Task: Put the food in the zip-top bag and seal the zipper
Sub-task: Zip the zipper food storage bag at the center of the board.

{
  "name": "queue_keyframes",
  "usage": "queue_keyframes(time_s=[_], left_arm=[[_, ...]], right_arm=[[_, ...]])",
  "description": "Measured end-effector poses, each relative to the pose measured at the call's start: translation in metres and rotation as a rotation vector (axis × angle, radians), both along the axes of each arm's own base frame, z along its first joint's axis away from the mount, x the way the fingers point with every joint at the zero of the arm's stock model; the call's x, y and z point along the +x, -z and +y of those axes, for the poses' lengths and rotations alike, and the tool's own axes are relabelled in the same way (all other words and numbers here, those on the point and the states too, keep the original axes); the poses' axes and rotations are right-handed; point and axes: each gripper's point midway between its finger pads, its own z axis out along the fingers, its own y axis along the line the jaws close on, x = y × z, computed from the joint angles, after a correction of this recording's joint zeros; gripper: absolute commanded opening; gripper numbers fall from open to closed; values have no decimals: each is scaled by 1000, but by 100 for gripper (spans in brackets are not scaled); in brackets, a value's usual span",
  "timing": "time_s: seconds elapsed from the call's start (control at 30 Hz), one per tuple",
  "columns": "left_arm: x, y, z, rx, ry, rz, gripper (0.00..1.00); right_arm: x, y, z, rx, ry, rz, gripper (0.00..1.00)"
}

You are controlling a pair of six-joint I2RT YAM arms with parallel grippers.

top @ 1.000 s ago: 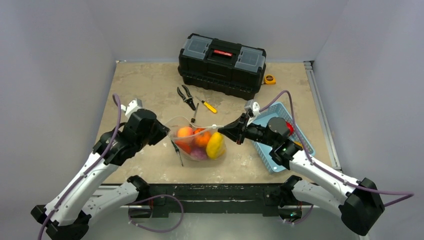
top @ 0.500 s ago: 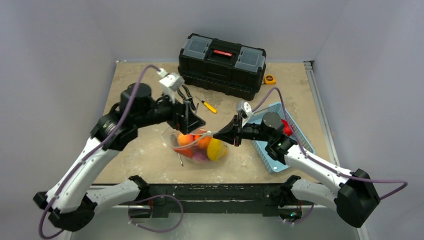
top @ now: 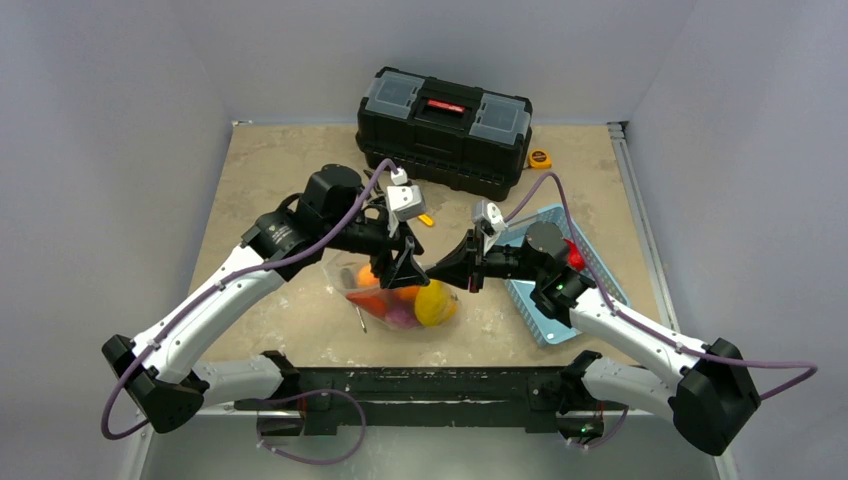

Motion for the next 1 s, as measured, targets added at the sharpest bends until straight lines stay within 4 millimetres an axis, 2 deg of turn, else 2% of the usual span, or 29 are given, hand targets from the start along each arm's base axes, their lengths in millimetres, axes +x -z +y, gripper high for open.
queue_keyframes(time_s=[0.1, 0.3, 0.43, 0.67, 0.87, 0.9, 1.0], left_arm=[[0, 4, -2, 4, 21, -3, 71], [4, 28, -4, 50, 20, 47, 69], [8, 41, 0, 71, 11, 63, 47], [10, 58, 6, 94, 1, 80, 25], [13, 58, 7, 86, 7, 72, 3], [13, 58, 7, 84, 8, 73, 0], [13, 57, 7, 73, 12, 66, 0]], right_arm=[[0, 0, 0, -1, 0, 1, 0], [-2, 1, 0, -4, -9, 5, 0], [-3, 3, 0, -11, -15, 13, 0], [-5, 4, -2, -19, -15, 20, 0], [-5, 4, -2, -23, -14, 19, 0], [-5, 3, -2, -23, -14, 16, 0], [-4, 3, -3, -26, -10, 15, 0]])
